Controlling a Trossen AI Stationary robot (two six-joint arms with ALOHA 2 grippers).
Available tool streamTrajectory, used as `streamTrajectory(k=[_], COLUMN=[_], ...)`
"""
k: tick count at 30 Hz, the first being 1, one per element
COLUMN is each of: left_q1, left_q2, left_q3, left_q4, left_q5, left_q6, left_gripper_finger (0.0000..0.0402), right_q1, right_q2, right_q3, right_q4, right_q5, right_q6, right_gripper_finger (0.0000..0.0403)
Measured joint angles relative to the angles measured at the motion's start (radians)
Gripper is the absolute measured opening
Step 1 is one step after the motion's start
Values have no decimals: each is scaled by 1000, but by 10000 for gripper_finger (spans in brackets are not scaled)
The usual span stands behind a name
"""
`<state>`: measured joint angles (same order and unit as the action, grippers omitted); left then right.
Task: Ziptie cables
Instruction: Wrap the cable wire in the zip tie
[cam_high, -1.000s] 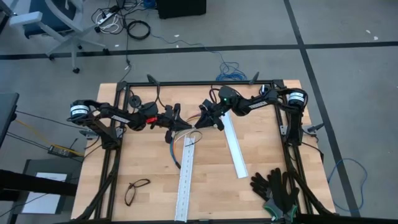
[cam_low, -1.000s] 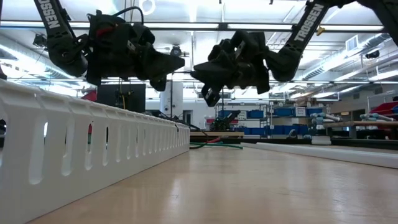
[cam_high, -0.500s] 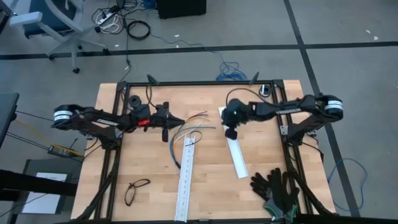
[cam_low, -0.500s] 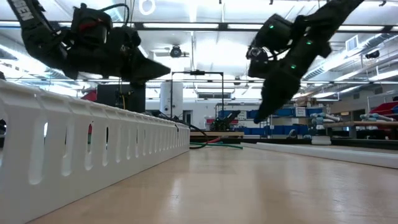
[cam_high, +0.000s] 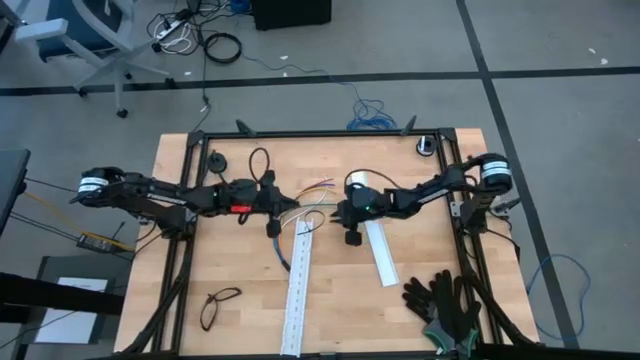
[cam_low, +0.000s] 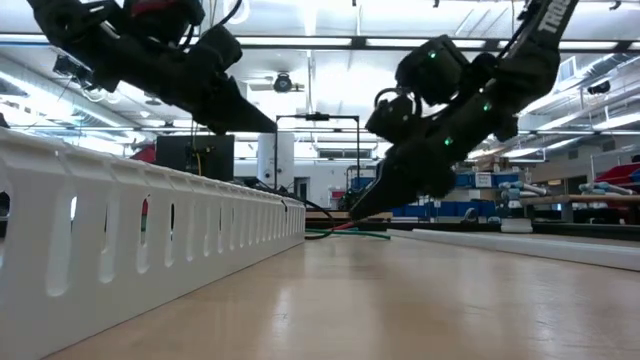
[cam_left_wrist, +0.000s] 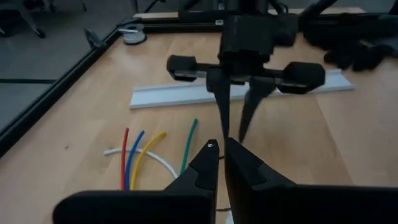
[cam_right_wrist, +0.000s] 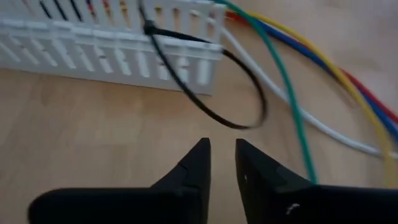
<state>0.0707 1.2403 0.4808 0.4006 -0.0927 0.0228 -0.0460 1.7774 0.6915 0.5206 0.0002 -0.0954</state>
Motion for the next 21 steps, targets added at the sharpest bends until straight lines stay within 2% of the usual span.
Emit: streamTrajectory(k=[4, 10, 12, 21], left_q1=[-23, -49, -54, -55], left_q2=[0, 0, 1, 1], left_q3=[0, 0, 0, 0], left_q4=[-19, -28, -28, -26], left_q5=[-1, -1, -2, -7], left_q6=[-29, -60, -60, -60], left_gripper_finger=[0, 0, 0, 0], right_q1=[27, 77, 92, 106], right_q2=[68, 102, 102, 101], right_q3=[44, 92, 95, 94], right_q4=[52, 44, 45, 64], right_q5=[29, 260, 301, 313], right_q6=[-73, -196, -238, -379], right_gripper_finger=[86, 106, 107, 107])
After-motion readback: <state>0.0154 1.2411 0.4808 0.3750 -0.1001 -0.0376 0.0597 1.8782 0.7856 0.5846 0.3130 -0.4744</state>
